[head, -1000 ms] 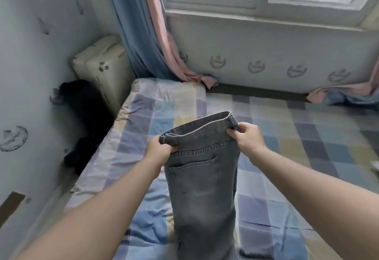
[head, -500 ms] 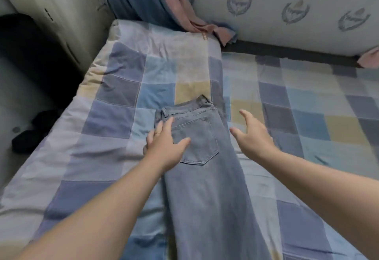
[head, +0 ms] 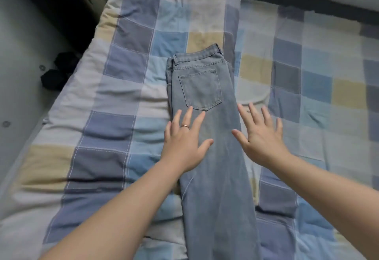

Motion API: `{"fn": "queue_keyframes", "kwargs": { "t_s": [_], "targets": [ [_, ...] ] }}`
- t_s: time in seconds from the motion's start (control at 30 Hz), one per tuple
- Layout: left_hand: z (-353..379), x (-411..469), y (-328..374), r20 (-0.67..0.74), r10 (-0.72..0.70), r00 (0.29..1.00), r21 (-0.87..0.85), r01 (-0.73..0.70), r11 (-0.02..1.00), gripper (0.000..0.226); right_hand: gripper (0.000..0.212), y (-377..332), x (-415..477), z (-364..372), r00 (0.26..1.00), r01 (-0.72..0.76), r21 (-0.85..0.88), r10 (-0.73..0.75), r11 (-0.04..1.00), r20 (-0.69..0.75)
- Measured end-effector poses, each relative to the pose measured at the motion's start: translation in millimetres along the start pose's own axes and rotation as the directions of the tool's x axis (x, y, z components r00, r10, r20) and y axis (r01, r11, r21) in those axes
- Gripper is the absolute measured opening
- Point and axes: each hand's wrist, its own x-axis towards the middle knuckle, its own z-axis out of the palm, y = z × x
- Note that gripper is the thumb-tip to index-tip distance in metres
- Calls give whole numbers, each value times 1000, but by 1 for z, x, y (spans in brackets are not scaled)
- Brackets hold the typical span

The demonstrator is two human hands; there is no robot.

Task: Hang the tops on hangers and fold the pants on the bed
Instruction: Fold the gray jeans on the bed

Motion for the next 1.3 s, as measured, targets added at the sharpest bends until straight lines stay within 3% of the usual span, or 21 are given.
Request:
{"fn": "queue_keyframes", "kwargs": {
  "t_s": [0.27, 0.57, 0.73, 0.93, 1.03, 1.17, 1.23, 1.3],
  "targets": [
    [42, -120, 28, 98, -72, 993, 64, 65, 996, 77, 71, 37, -119, 21, 994, 75, -61, -69, 995, 90],
    [153, -268, 51, 199, -348, 916, -40, 363, 931, 75, 68, 99, -243, 100, 958, 150, -34, -136, 988, 252],
    [227, -331, 53, 328, -520, 789, -191, 594, 781, 78, 67, 129, -286, 156, 946, 64, 42, -74, 997, 316],
    [295, -354, 29, 355, -669, 653, -477, 742, 470, 92, 71, 147, -311, 225, 923, -69, 249, -33, 966, 384],
    [318, -354, 17, 348, -686, 639, -502, 745, 439, 96, 81, 150, -316, 259, 891, -240, 403, 36, 883, 453],
    [344, -349, 7, 355, -682, 639, -547, 734, 403, 73, 83, 151, -315, 296, 762, -614, 601, 187, 511, 620],
    [353, -348, 7, 385, -656, 649, -556, 730, 397, 66, 70, 152, -315, 311, 766, -628, 637, 211, 447, 607],
    [360, -348, 5, 208, -735, 645, -537, 704, 466, 67, 62, 153, -314, 324, 785, -610, 666, 212, 430, 582]
  ]
}}
